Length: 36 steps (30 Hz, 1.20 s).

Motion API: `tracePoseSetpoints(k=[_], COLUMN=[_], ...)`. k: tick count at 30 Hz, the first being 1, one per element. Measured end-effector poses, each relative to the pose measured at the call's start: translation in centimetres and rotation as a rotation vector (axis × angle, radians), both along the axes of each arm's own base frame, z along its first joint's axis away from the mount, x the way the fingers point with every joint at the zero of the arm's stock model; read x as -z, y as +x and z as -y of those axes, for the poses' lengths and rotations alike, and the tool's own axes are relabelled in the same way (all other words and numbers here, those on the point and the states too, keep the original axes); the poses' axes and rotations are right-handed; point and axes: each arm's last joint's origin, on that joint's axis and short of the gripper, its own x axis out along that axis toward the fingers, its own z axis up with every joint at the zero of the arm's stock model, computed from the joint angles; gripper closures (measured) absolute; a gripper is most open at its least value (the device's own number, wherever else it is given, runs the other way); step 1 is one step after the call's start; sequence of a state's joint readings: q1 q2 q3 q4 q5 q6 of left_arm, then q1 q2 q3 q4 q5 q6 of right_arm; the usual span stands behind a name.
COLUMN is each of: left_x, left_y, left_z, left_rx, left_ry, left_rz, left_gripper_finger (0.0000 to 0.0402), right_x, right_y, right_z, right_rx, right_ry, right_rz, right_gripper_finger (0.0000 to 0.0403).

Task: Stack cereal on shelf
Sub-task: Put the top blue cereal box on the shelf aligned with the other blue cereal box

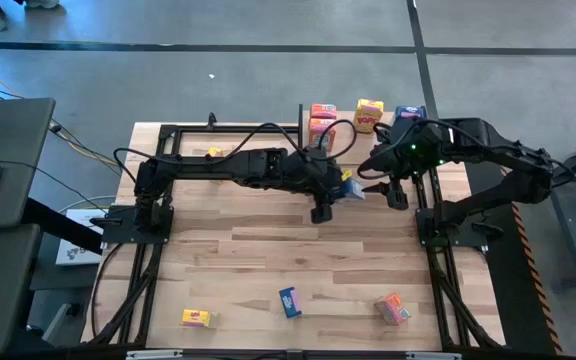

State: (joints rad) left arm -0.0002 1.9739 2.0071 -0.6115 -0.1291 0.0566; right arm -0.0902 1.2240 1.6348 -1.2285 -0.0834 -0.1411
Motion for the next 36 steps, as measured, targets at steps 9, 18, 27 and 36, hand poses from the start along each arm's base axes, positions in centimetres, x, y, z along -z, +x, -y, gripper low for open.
tracePoseSetpoints(k=[9, 18, 27, 36], left_x=[-0.8, -1.3, -1.7, -1.6], left_y=[0.5, 0.7, 0.9, 0.9], left_z=[0.0, 0.0, 0.0, 0.0], left_rx=[0.0, 0.0, 0.0, 0.006], left_ry=[0.0, 0.0, 0.0, 0.019], left_rz=[0.097, 0.158, 0.2, 0.194], left_gripper_finger=[0.0227, 0.0227, 0.0227, 0.0227], right_x=[-0.2, -0.2, -0.4, 0.2], right_y=[0.2, 0.2, 0.4, 1.4], right_z=[0.0, 0.0, 0.1, 0.1], right_rx=[-0.019, -0.02, -0.015, -0.016], right_ry=[-0.018, -0.017, -0.025, -0.021], right_rz=[0.023, 0.028, 0.062, 0.023], right_gripper_finger=[0.0164, 0.0164, 0.0164, 0.0204])
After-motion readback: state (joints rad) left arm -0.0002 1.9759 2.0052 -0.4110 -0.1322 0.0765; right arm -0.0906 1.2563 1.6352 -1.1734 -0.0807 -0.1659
